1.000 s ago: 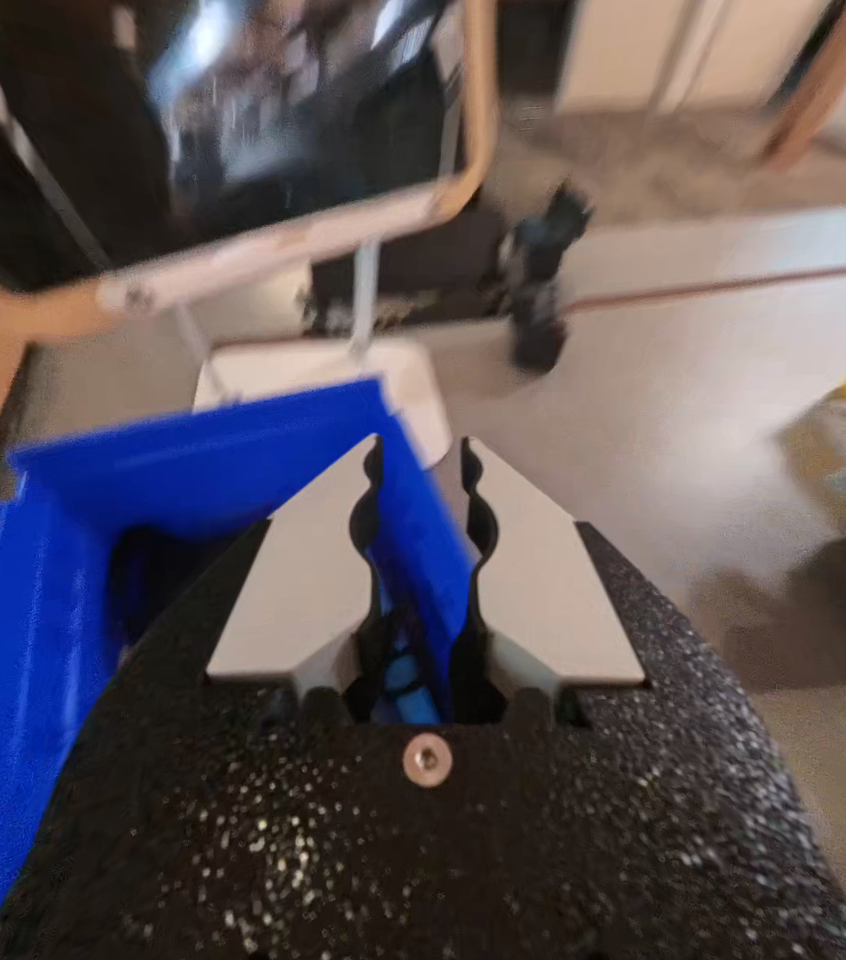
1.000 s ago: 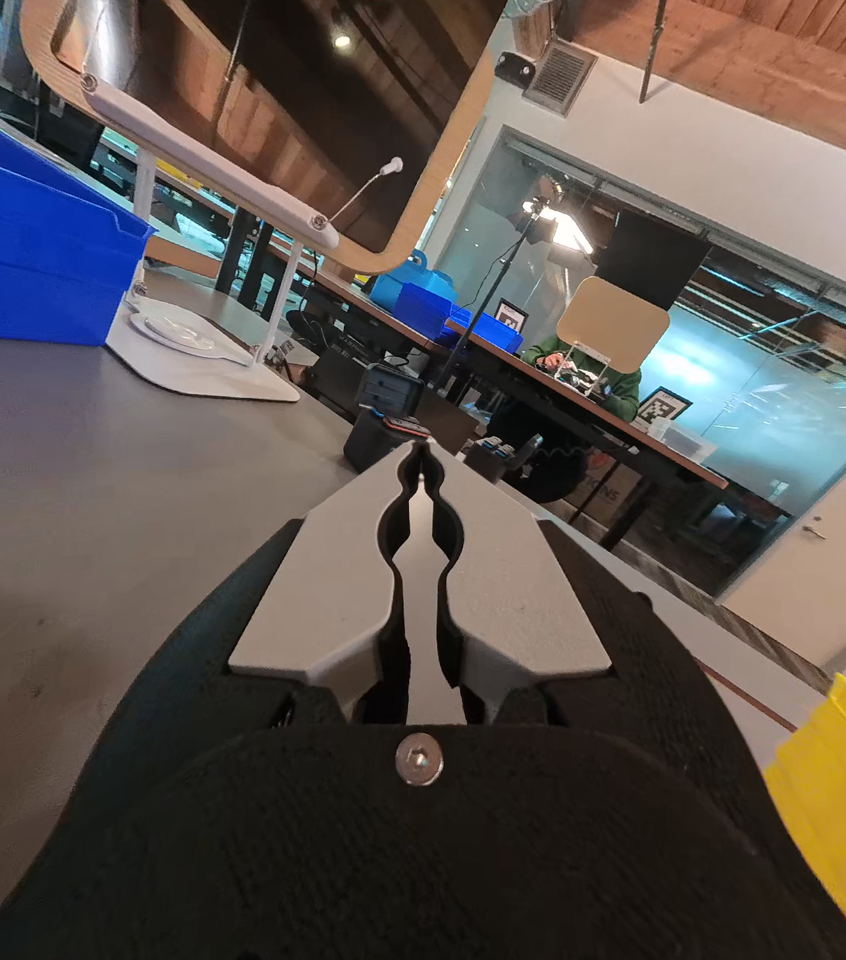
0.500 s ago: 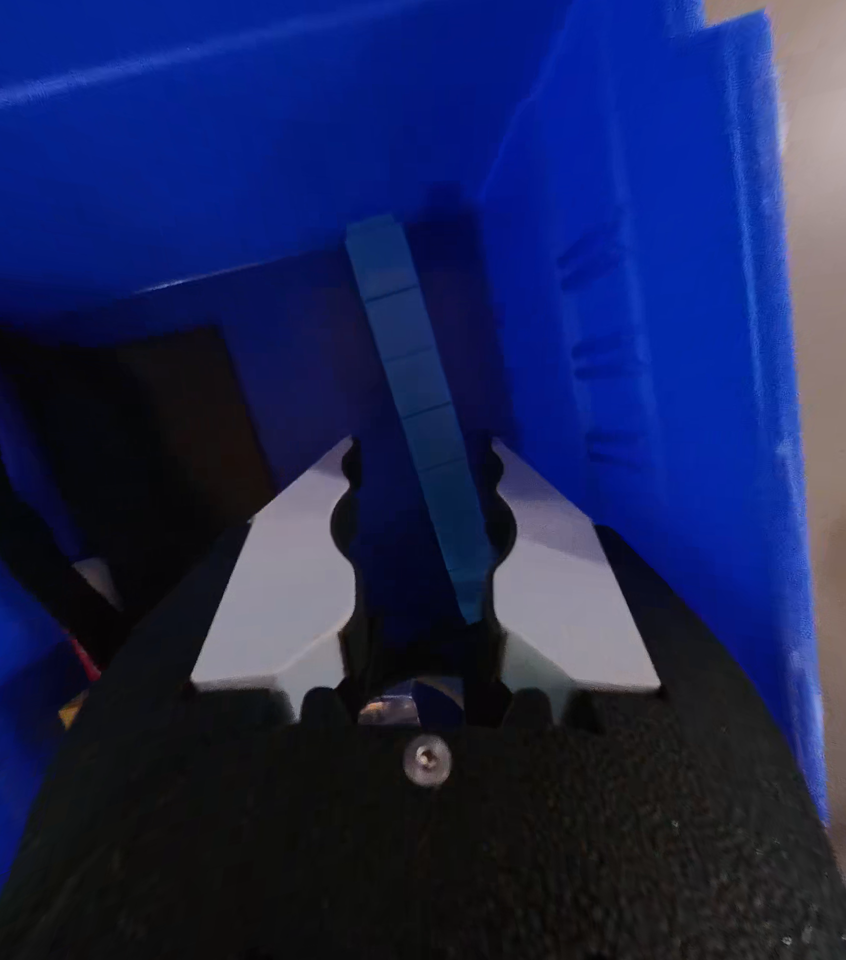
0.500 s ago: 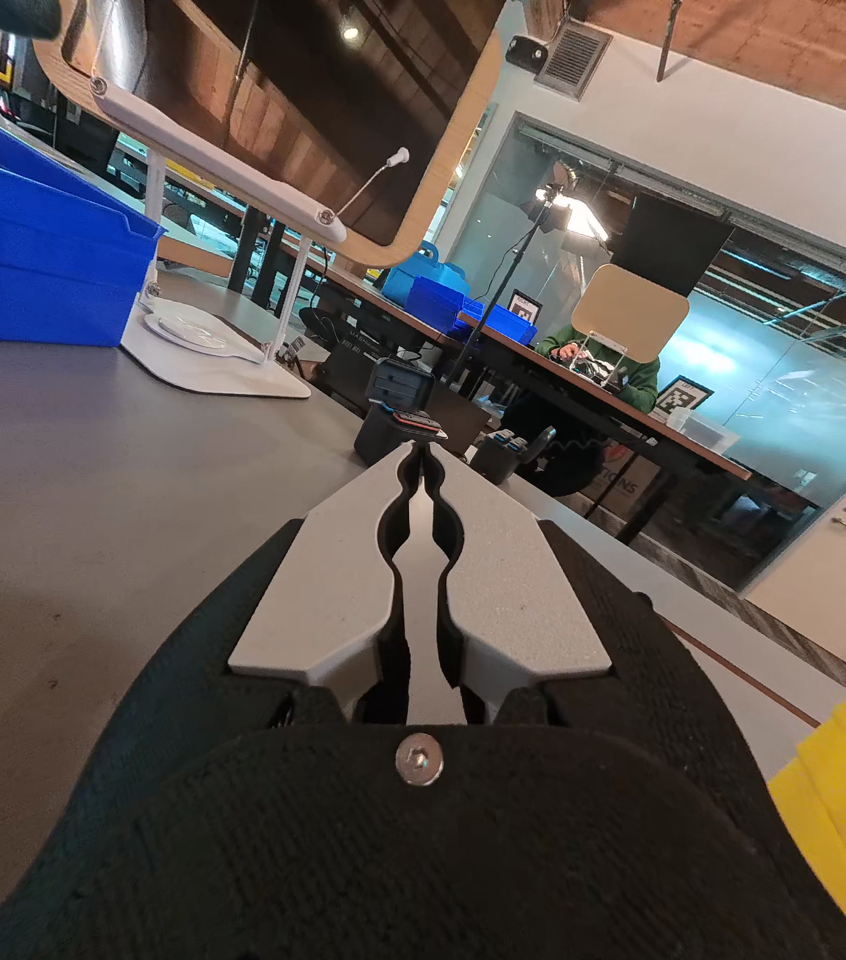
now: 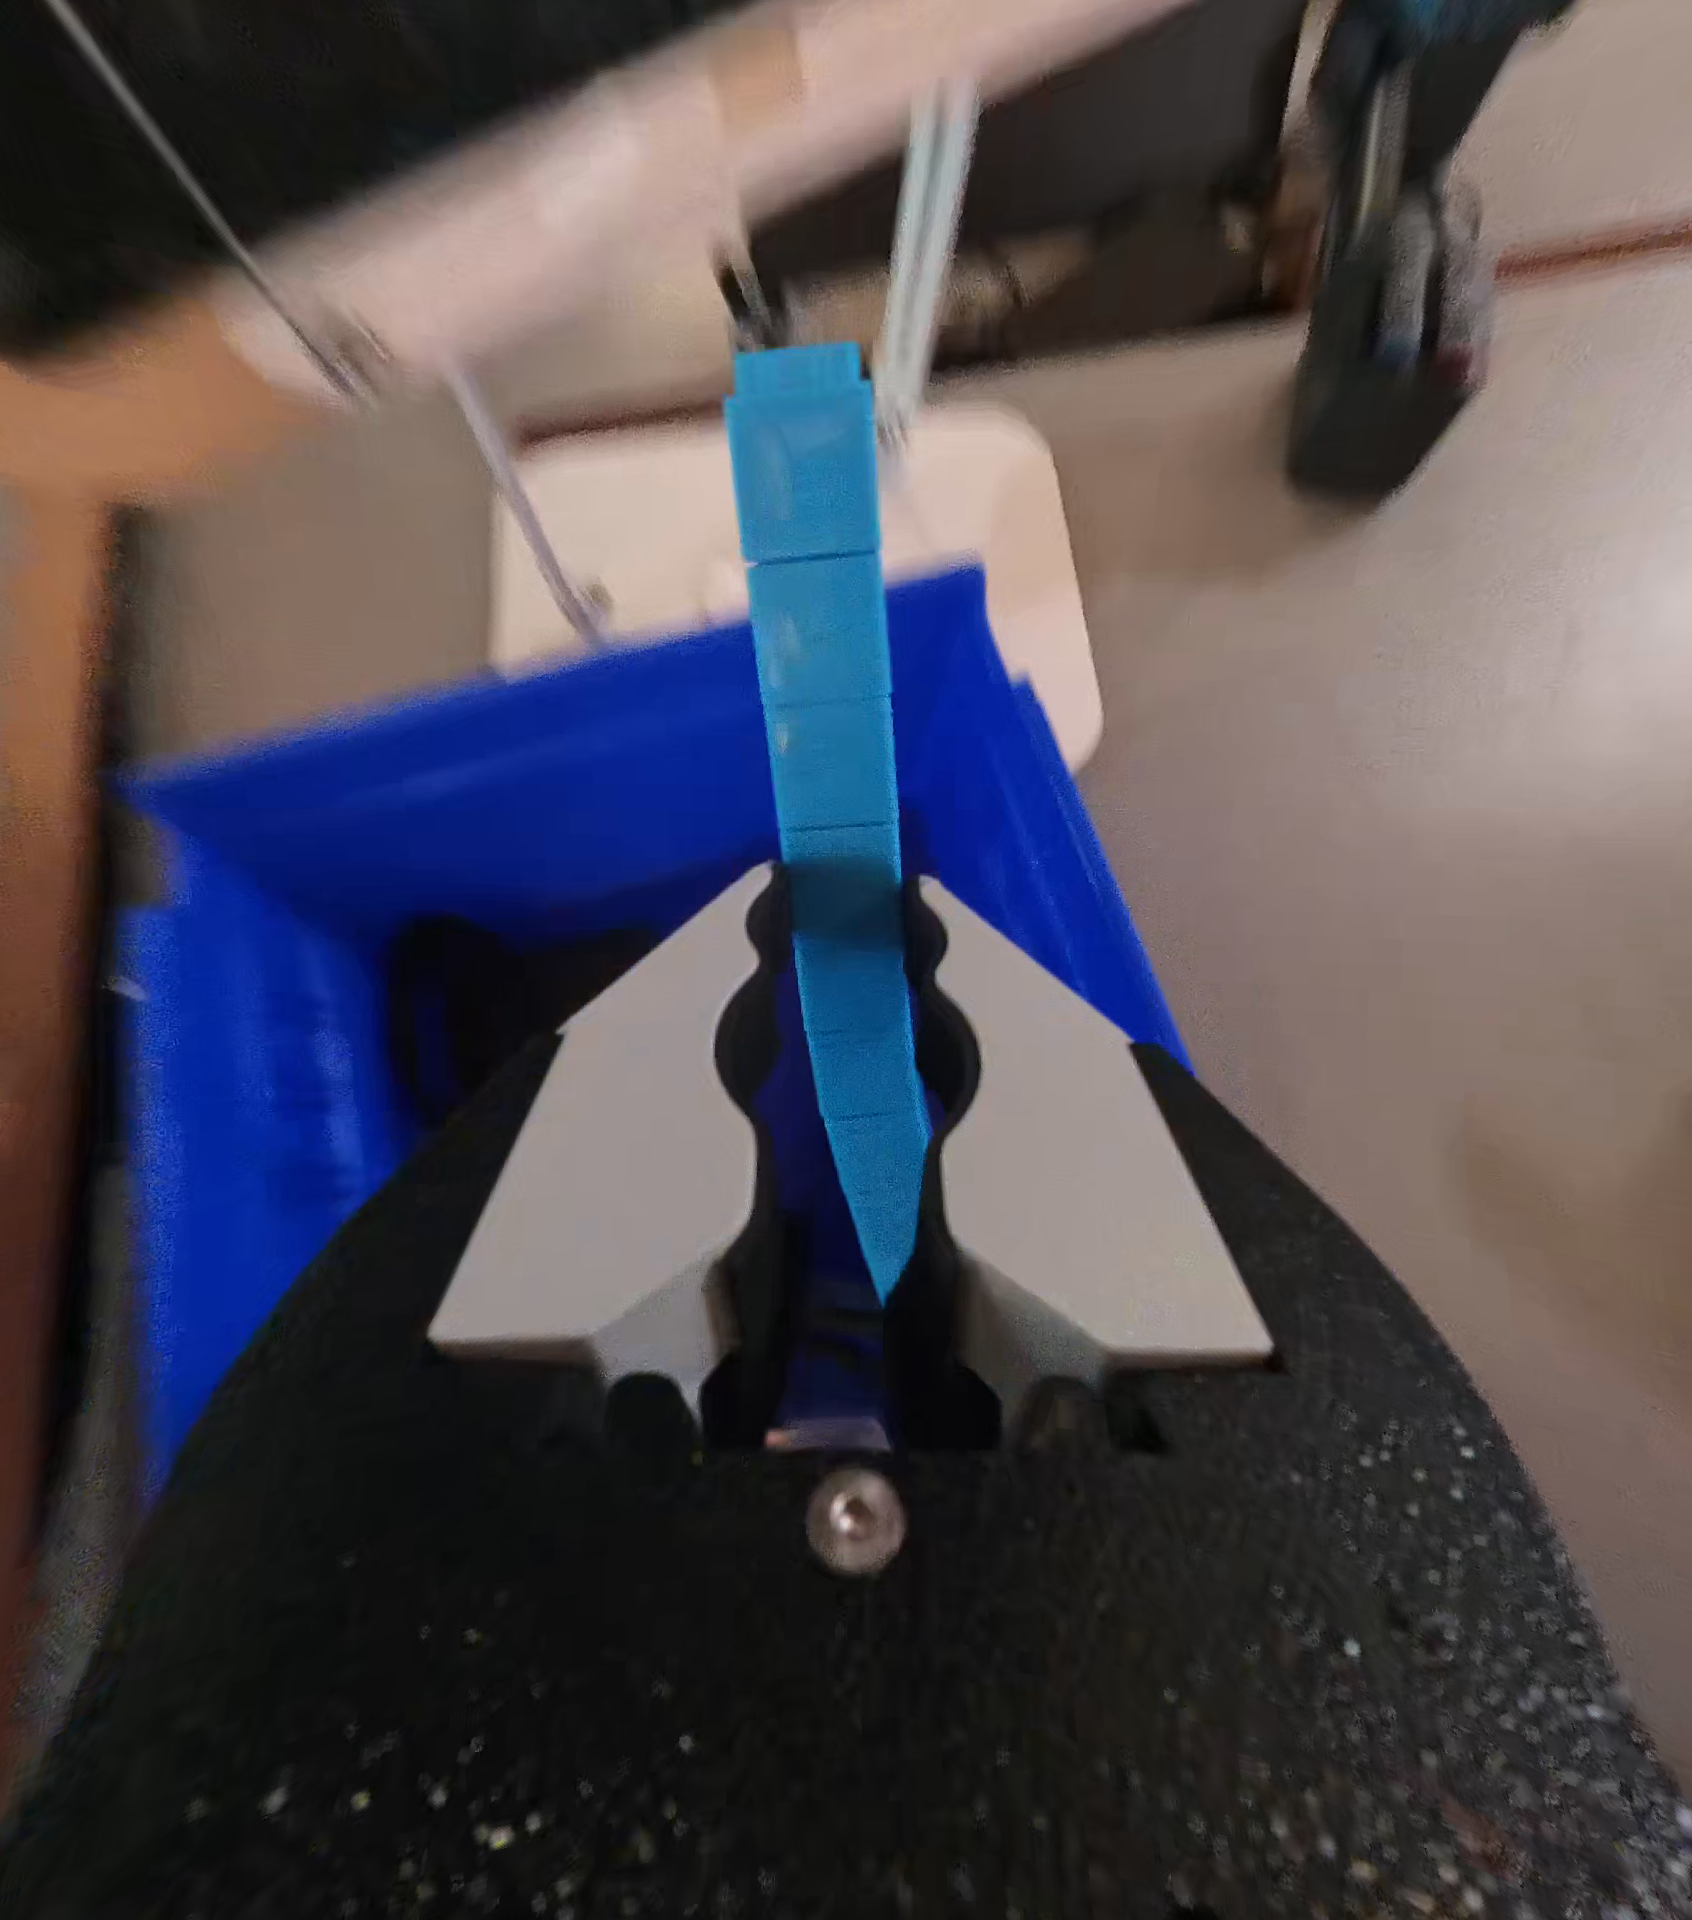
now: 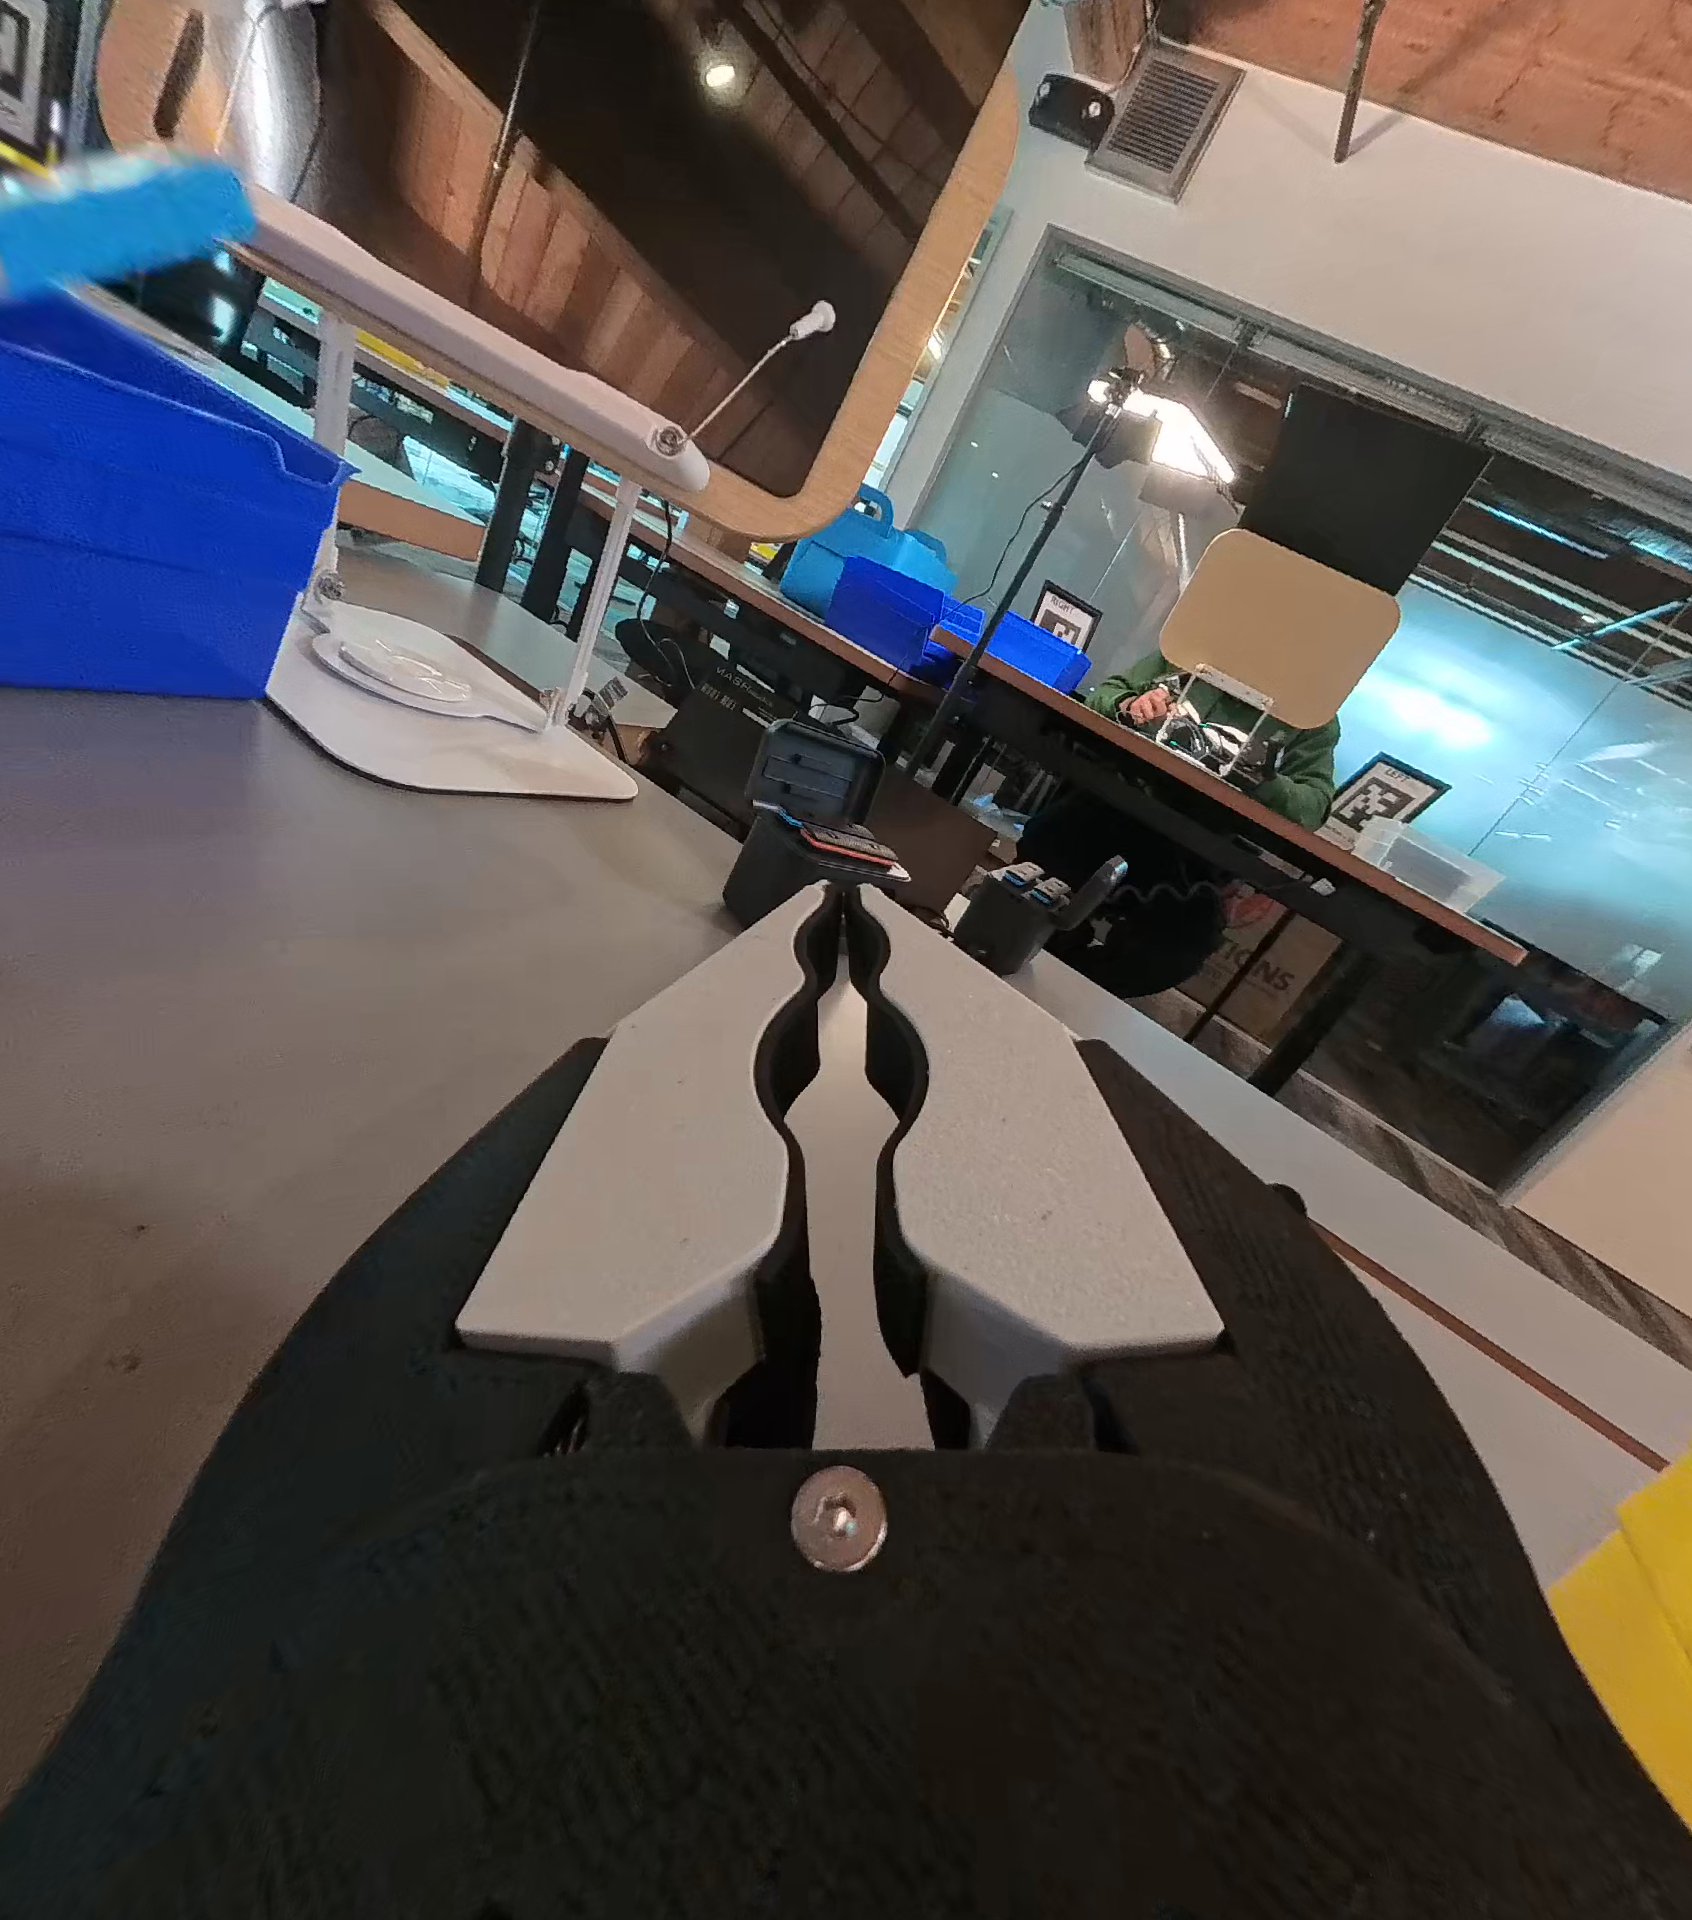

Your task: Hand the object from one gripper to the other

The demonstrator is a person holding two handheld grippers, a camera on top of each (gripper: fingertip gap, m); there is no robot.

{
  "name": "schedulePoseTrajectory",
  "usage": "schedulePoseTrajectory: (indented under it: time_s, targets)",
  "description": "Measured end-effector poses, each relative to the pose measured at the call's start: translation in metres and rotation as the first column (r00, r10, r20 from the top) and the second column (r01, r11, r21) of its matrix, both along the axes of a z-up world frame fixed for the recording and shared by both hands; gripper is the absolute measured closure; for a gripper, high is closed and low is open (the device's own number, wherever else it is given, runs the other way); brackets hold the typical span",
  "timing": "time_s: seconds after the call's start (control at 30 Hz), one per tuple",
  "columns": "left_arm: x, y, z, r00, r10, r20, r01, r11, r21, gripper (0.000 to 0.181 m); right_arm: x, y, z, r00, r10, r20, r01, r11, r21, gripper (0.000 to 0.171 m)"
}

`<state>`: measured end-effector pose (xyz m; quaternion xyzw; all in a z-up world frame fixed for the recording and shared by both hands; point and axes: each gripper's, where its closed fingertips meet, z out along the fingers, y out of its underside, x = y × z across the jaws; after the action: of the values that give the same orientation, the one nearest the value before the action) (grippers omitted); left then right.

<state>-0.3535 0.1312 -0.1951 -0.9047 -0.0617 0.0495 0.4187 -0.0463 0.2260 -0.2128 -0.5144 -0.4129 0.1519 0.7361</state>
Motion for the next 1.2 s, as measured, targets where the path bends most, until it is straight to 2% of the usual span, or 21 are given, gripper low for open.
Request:
schedulePoseTrajectory:
  time_s: [0.03,0.07,0.13,0.2,0.27,0.3,0.37,0.43,0.47,0.53,0.63,0.67,0.73,0.77,0.8,0.87,0.97,1.0,1.1,1.17,1.2]
  targets:
    - [-0.002,-0.001,0.026,0.998,0.012,-0.063,-0.007,0.996,0.089,0.162,-0.001,-0.001,0.0,1.0,0.002,0.0,-0.002,1.0,0.0,0.171]
    - [0.002,-0.002,0.053,0.995,0.009,-0.101,0.011,0.981,0.192,0.162,-0.001,-0.002,0.001,1.0,0.007,-0.001,-0.007,1.0,0.003,0.171]
    - [0.029,-0.004,0.098,0.993,-0.078,-0.085,0.104,0.923,0.371,0.162,-0.003,-0.005,0.003,1.0,0.023,-0.005,-0.023,1.0,0.014,0.169]
    - [0.078,-0.006,0.132,0.96,-0.278,-0.035,0.254,0.81,0.528,0.163,-0.01,-0.016,0.006,0.993,0.114,-0.019,-0.114,0.994,0.003,0.162]
    - [0.135,-0.012,0.152,0.856,-0.517,-0.011,0.399,0.646,0.651,0.163,-0.022,-0.045,0.011,0.938,0.337,-0.084,-0.342,0.937,-0.067,0.15]
    - [0.158,-0.013,0.155,0.801,-0.599,0.015,0.425,0.586,0.69,0.163,-0.025,-0.063,0.015,0.877,0.457,-0.145,-0.475,0.871,-0.126,0.141]
    - [0.196,-0.012,0.149,0.69,-0.721,0.059,0.458,0.499,0.736,0.162,-0.025,-0.095,0.03,0.697,0.638,-0.327,-0.715,0.655,-0.245,0.125]
    - [0.228,-0.007,0.133,0.575,-0.81,0.112,0.475,0.442,0.761,0.163,-0.018,-0.109,0.048,0.546,0.674,-0.498,-0.838,0.45,-0.31,0.109]
    - [0.242,-0.005,0.125,0.516,-0.845,0.14,0.478,0.42,0.772,0.163,-0.017,-0.109,0.052,0.516,0.664,-0.54,-0.856,0.398,-0.329,0.107]
    - [0.266,0.0,0.108,0.434,-0.887,0.161,0.48,0.379,0.792,0.163,-0.016,-0.111,0.051,0.503,0.672,-0.544,-0.863,0.349,-0.366,0.105]
    - [0.289,0.009,0.09,0.375,-0.911,0.17,0.476,0.347,0.808,0.162,-0.019,-0.119,0.038,0.521,0.71,-0.473,-0.834,0.306,-0.459,0.106]
    - [0.295,0.01,0.087,0.355,-0.92,0.168,0.478,0.333,0.813,0.162,-0.02,-0.121,0.033,0.535,0.721,-0.439,-0.818,0.313,-0.483,0.109]
    - [0.302,0.012,0.082,0.343,-0.926,0.158,0.48,0.318,0.818,0.162,-0.02,-0.123,0.027,0.556,0.746,-0.366,-0.797,0.352,-0.492,0.126]
    - [0.305,0.011,0.082,0.329,-0.932,0.149,0.48,0.301,0.824,0.162,-0.02,-0.123,0.025,0.571,0.753,-0.329,-0.788,0.39,-0.476,0.144]
    - [0.306,0.009,0.081,0.317,-0.938,0.144,0.48,0.289,0.828,0.163,-0.02,-0.119,0.023,0.6,0.744,-0.294,-0.77,0.437,-0.465,0.145]
    - [0.301,0.014,0.08,0.365,-0.919,0.151,0.464,0.32,0.826,0.159,-0.019,-0.106,0.021,0.668,0.703,-0.246,-0.719,0.523,-0.458,0.148]
    - [0.284,0.026,0.073,0.502,-0.852,0.146,0.448,0.401,0.799,0.103,-0.01,-0.077,0.026,0.791,0.59,-0.165,-0.604,0.705,-0.372,0.151]
    - [0.28,0.027,0.069,0.533,-0.835,0.14,0.456,0.423,0.783,0.095,-0.006,-0.067,0.028,0.835,0.537,-0.119,-0.543,0.773,-0.327,0.151]
    - [0.274,0.027,0.058,0.585,-0.805,0.097,0.498,0.452,0.74,0.092,0.009,-0.05,0.037,0.925,0.377,0.045,-0.371,0.923,-0.104,0.151]
    - [0.272,0.027,0.052,0.595,-0.796,0.109,0.508,0.477,0.717,0.088,0.02,-0.039,0.045,0.966,0.209,0.153,-0.226,0.969,0.101,0.151]
    - [0.273,0.026,0.05,0.587,-0.8,0.124,0.509,0.484,0.712,0.084,0.026,-0.035,0.049,0.973,0.114,0.199,-0.157,0.964,0.214,0.151]
